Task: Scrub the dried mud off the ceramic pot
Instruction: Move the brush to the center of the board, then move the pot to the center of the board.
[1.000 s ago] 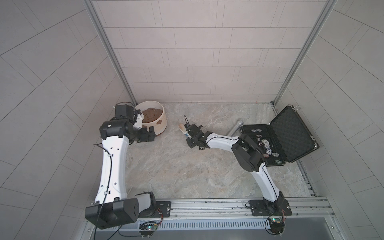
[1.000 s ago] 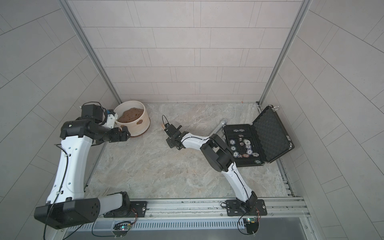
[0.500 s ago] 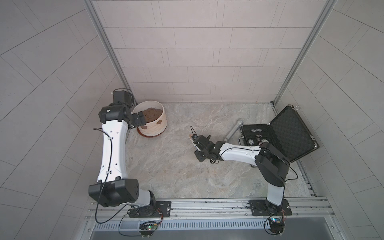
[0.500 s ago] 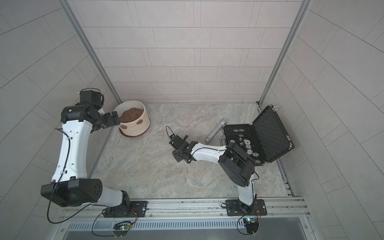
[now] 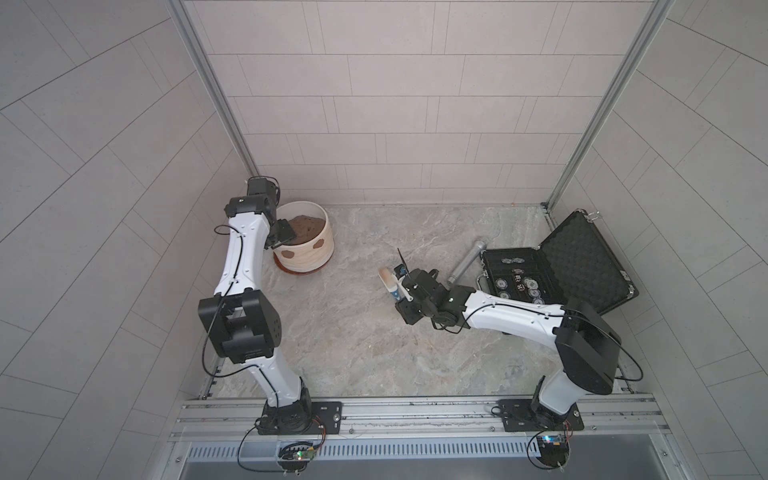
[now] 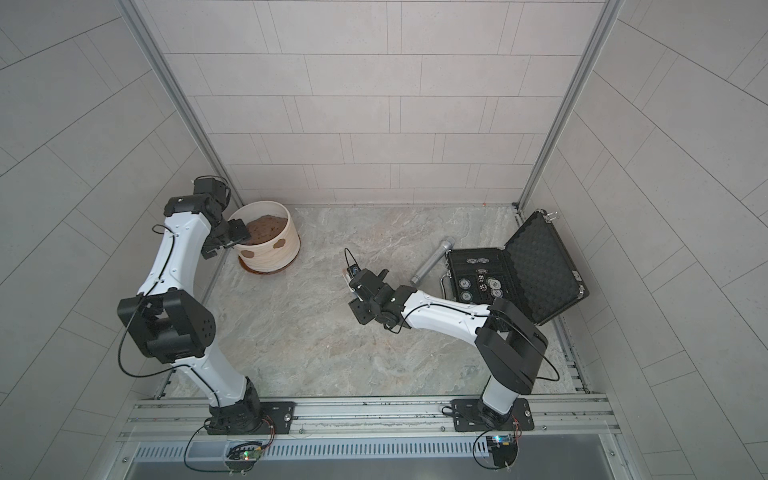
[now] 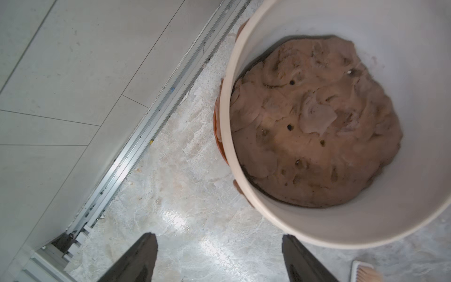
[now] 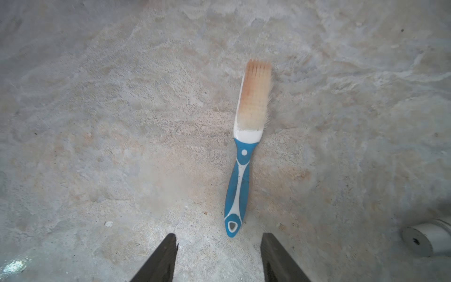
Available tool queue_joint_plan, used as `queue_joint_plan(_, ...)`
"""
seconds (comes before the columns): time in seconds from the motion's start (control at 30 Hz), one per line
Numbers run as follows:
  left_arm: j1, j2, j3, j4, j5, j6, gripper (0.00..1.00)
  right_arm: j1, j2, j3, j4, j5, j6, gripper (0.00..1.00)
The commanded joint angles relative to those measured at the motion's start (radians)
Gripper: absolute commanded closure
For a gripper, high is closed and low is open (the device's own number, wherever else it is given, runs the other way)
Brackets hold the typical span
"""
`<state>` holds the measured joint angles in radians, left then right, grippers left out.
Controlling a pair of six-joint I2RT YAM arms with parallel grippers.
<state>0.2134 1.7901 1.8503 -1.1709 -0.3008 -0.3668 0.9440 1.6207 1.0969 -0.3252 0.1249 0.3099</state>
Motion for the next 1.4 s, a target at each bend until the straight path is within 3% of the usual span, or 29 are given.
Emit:
queue_joint_plan(0.0, 0.014, 0.047, 0.073, -0.026, 0.023, -0.091, 0.20, 0.001, -0.042, -0.015, 0.020, 0.011, -0.014, 0.40)
queue_joint_plan(0.13, 0.022, 0.124, 0.168, -0.062, -0.021, -0.134, 0.23, 0.001, -0.058, -0.025, 0.020, 0.010, -0.019, 0.40)
queue_joint_plan(0.3, 0.053, 0.207, 0.239, -0.099, 0.052, -0.200, 0.23, 0.001, -0.064, -0.026, 0.017, 0.018, -0.015, 0.40)
queue_joint_plan(0.63, 0.071, 0.289, 0.255, -0.081, 0.168, -0.263, 0.43, 0.003, -0.035, 0.025, -0.021, 0.058, -0.006, 0.41)
queue_joint_plan(0.83, 0.089, 0.325, 0.257, -0.092, 0.232, -0.258, 0.61, 0.006, -0.041, 0.028, -0.035, 0.077, -0.004, 0.41)
queue_joint_plan(1.03, 0.094, 0.337, 0.251, -0.099, 0.223, -0.240, 0.64, 0.006, -0.034, 0.037, -0.049, 0.090, -0.008, 0.41)
queue_joint_plan(1.17, 0.102, 0.334, 0.244, -0.109, 0.243, -0.218, 0.73, 0.006, -0.025, 0.058, -0.071, 0.091, -0.011, 0.41)
queue_joint_plan(1.37, 0.103, 0.331, 0.272, -0.148, 0.300, -0.172, 0.73, 0.006, -0.017, 0.067, -0.074, 0.084, -0.007, 0.42)
